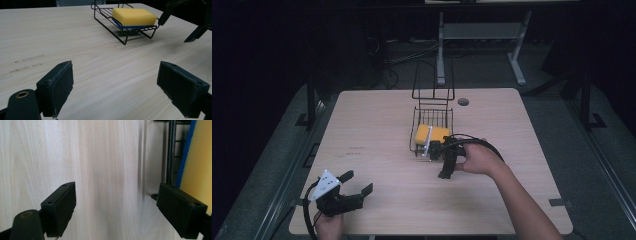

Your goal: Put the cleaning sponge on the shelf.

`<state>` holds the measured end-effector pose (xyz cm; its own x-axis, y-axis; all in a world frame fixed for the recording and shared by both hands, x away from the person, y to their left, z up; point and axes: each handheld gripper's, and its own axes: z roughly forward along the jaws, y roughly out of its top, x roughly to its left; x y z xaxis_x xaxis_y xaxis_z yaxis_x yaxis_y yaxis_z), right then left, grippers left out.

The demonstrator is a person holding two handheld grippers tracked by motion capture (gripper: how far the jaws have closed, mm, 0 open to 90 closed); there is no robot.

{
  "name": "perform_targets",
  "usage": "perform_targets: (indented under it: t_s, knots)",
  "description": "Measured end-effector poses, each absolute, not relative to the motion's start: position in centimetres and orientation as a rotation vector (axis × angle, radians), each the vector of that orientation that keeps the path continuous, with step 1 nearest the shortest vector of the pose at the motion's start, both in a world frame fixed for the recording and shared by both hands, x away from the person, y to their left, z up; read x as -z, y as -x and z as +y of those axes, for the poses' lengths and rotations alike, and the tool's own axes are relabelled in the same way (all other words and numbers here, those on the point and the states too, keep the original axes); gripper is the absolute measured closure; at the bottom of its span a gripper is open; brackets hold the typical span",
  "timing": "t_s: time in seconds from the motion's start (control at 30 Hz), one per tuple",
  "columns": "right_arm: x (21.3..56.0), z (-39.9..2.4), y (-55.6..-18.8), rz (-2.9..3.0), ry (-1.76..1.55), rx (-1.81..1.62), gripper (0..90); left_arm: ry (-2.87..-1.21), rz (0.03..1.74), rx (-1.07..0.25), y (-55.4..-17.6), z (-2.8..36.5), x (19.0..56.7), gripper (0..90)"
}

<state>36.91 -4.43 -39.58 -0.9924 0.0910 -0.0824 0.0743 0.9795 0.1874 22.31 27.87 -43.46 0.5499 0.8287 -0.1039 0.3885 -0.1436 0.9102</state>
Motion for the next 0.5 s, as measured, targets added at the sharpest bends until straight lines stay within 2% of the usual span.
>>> perform_targets:
  t_s: [0.5]
  knots:
    - [40.47, -5.49, -36.05, 3.040, -0.150, -0.298, 15.8, -1.763, 1.010, -0.533, -22.32, 27.83, 43.46, 13.0]
